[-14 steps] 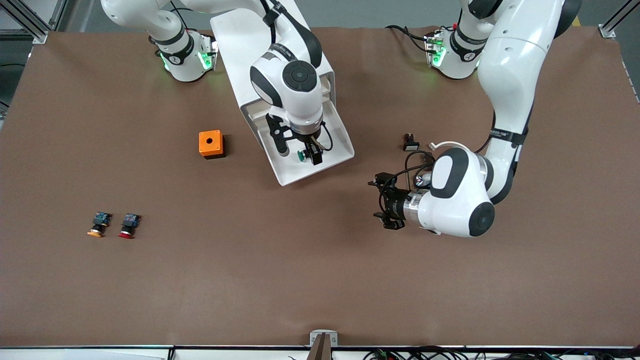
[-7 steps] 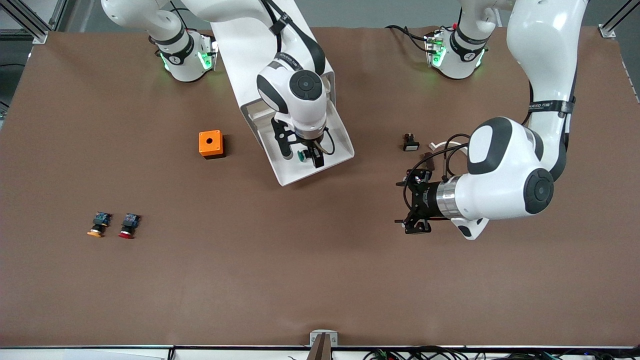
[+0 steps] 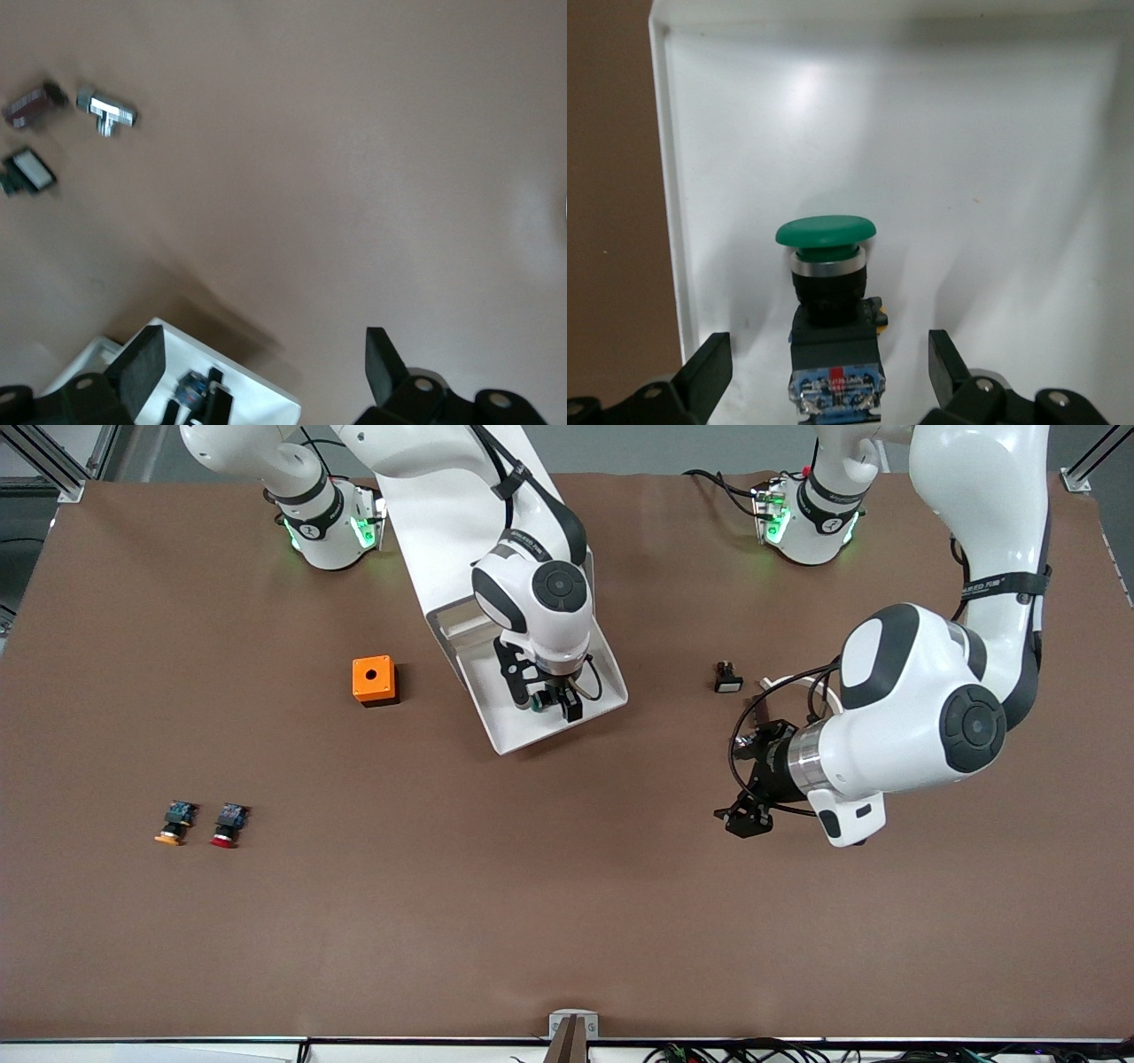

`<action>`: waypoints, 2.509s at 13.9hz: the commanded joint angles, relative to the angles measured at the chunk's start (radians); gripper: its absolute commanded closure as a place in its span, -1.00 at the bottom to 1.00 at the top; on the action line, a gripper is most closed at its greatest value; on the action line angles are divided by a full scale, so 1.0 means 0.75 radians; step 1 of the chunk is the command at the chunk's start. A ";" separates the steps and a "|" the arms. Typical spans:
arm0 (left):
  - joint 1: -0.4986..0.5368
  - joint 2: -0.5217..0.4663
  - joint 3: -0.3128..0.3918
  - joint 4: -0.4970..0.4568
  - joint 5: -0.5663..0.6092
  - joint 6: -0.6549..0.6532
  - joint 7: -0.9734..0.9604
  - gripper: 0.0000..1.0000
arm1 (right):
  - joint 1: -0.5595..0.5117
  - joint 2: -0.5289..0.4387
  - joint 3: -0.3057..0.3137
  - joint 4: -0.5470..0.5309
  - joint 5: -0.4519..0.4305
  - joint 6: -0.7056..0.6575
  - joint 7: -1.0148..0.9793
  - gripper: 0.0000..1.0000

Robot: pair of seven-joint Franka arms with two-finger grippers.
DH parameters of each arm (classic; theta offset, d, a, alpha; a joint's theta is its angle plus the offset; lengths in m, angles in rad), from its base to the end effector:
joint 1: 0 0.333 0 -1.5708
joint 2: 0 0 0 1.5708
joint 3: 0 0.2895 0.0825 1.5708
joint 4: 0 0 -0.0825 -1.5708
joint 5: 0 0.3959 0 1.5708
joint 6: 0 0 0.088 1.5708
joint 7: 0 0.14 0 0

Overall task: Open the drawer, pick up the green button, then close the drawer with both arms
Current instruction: 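Lift the green button out of the drawer with the right gripper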

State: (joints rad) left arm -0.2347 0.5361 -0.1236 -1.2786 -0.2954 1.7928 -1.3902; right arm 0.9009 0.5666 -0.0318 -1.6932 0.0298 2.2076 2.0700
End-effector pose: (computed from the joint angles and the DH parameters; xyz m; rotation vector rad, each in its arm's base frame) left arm 0.6578 -0.2659 0.3916 2.4609 1.5378 -0.4108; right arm 0.4262 0.5087 0.2007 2.5379 -1.7638 -0.0178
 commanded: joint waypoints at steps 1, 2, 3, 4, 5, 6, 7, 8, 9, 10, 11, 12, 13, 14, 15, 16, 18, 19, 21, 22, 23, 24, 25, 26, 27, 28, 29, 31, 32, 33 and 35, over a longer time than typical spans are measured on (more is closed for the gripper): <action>0.035 -0.042 0.001 -0.034 0.034 -0.030 0.182 -0.99 | 0.020 0.028 -0.011 0.034 -0.015 -0.004 0.011 -0.92; 0.055 -0.052 -0.001 -0.034 0.050 -0.040 0.197 -0.99 | 0.020 0.028 -0.011 0.036 -0.015 -0.004 0.011 -0.90; 0.063 -0.056 -0.003 -0.036 0.069 -0.044 0.227 -0.99 | 0.020 0.028 -0.011 0.045 -0.013 -0.006 0.011 -0.89; 0.065 -0.064 -0.001 -0.036 0.073 -0.057 0.280 -0.99 | 0.018 0.028 -0.011 0.047 -0.009 -0.006 0.011 -0.85; 0.068 -0.068 0.001 -0.036 0.077 -0.059 0.333 -0.99 | 0.020 0.028 -0.011 0.051 -0.009 -0.006 0.009 -0.80; 0.078 -0.070 0.001 -0.036 0.093 -0.059 0.385 -0.99 | 0.020 0.028 -0.011 0.055 -0.009 -0.006 0.009 -0.69; 0.102 -0.071 -0.001 -0.036 0.109 -0.061 0.432 -0.99 | 0.020 0.028 -0.011 0.055 -0.009 -0.006 0.007 -0.58; 0.104 -0.073 -0.001 -0.038 0.116 -0.061 0.479 -0.99 | 0.020 0.028 -0.011 0.055 -0.009 -0.008 -0.017 -0.48; 0.104 -0.075 -0.001 -0.042 0.116 -0.063 0.514 -0.99 | 0.020 0.028 -0.011 0.055 -0.007 -0.017 -0.042 -0.44; 0.104 -0.087 -0.001 -0.052 0.116 -0.063 0.540 -0.99 | 0.022 0.028 -0.011 0.055 -0.007 -0.019 -0.048 -0.44; 0.104 -0.091 -0.001 -0.060 0.116 -0.069 0.567 -0.99 | 0.022 0.028 -0.011 0.055 -0.007 -0.019 -0.048 -0.45; 0.104 -0.093 0.001 -0.062 0.118 -0.093 0.596 -0.99 | 0.022 0.028 -0.011 0.055 -0.009 -0.019 -0.048 -0.46; 0.104 -0.095 0.001 -0.062 0.116 -0.104 0.620 -0.99 | 0.022 0.028 -0.011 0.055 -0.011 -0.021 -0.048 -0.46; 0.104 -0.103 0.001 -0.062 0.118 -0.106 0.632 -0.99 | 0.024 0.028 -0.011 0.055 -0.013 -0.021 -0.048 -0.46; 0.102 -0.103 0.001 -0.064 0.118 -0.106 0.639 -0.99 | 0.032 0.026 -0.011 0.053 -0.013 -0.023 -0.060 -0.46; 0.102 -0.103 0.001 -0.062 0.118 -0.106 0.647 -0.99 | 0.036 0.026 -0.011 0.053 -0.015 -0.025 -0.068 -0.46; 0.102 -0.105 -0.001 -0.064 0.118 -0.106 0.686 -0.99 | 0.036 0.026 -0.011 0.055 -0.015 -0.037 -0.070 -0.35; 0.098 -0.103 -0.001 -0.066 0.118 -0.106 0.688 -0.99 | 0.034 0.026 -0.011 0.055 -0.013 -0.037 -0.070 -0.13; 0.092 -0.103 -0.001 -0.066 0.128 -0.106 0.694 -0.99 | 0.034 0.024 -0.011 0.055 -0.013 -0.035 -0.073 0.37; 0.090 -0.103 -0.013 -0.066 0.173 -0.106 0.696 -0.99 | 0.034 0.024 -0.011 0.057 -0.013 -0.035 -0.075 0.65; 0.082 -0.103 -0.015 -0.066 0.201 -0.108 0.696 -0.99 | 0.034 0.022 -0.011 0.059 -0.013 -0.035 -0.085 0.89; 0.070 -0.103 -0.015 -0.068 0.204 -0.108 0.696 -0.99 | 0.030 0.022 -0.011 0.069 -0.013 -0.037 -0.097 0.95; 0.064 -0.103 -0.015 -0.068 0.204 -0.110 0.694 -0.99 | 0.026 0.020 -0.011 0.077 -0.011 -0.039 -0.105 0.98; 0.063 -0.103 -0.017 -0.071 0.204 -0.118 0.696 -0.99 | 0.018 0.016 -0.011 0.087 -0.011 -0.039 -0.107 0.99; 0.061 -0.103 -0.017 -0.071 0.204 -0.124 0.696 -0.99 | 0.016 0.012 -0.011 0.106 -0.011 -0.055 -0.117 0.99; 0.061 -0.103 -0.017 -0.073 0.206 -0.126 0.696 -0.99 | 0.006 0.007 -0.013 0.153 -0.007 -0.120 -0.164 0.99; 0.061 -0.105 -0.017 -0.079 0.206 -0.128 0.696 -0.99 | -0.015 0.007 -0.013 0.210 0.001 -0.206 -0.223 0.99; 0.061 -0.109 -0.021 -0.077 0.206 -0.130 0.698 -0.99 | -0.076 -0.015 -0.015 0.300 0.001 -0.384 -0.397 0.99; 0.063 -0.109 -0.031 -0.075 0.208 -0.128 0.698 -0.99 | -0.111 -0.051 -0.017 0.298 0.001 -0.407 -0.489 0.99; 0.063 -0.101 -0.032 -0.075 0.226 -0.126 0.698 -0.99 | -0.160 -0.086 -0.017 0.288 0.001 -0.413 -0.595 0.99; 0.070 -0.097 -0.036 -0.075 0.275 -0.122 0.710 -0.99 | -0.266 -0.115 -0.019 0.260 -0.001 -0.436 -0.812 0.99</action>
State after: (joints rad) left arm -0.1910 0.4911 -0.1407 -1.3041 -0.1308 1.7027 -0.8822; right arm 0.7797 0.5170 -0.0601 -1.4684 0.0299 1.8981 1.6026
